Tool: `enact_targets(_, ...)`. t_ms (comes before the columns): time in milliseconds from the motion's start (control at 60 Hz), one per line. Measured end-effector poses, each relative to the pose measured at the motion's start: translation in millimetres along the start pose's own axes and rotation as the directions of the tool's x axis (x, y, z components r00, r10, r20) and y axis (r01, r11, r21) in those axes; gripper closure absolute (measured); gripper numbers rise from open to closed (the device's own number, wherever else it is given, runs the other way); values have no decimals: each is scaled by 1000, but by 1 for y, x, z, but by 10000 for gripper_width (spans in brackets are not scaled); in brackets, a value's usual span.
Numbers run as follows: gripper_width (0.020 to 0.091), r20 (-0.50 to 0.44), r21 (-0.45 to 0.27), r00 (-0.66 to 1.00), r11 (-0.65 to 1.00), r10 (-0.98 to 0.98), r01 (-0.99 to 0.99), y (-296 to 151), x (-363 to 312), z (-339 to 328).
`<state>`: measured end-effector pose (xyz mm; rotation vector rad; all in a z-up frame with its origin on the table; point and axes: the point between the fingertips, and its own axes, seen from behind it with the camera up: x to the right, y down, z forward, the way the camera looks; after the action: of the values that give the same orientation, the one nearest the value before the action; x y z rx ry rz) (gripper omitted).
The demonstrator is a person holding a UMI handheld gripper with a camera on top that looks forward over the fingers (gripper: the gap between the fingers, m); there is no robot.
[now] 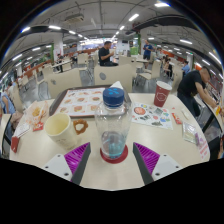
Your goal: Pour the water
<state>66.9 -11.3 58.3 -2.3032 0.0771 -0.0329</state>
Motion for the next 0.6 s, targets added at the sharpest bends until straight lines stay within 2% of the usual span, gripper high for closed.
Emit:
enact_targets(267,250,-43,-64,999,998,-19,16,24,-31,-107)
enact_targets(600,253,-12,-64,995,993,-97,96,49,-71,-170)
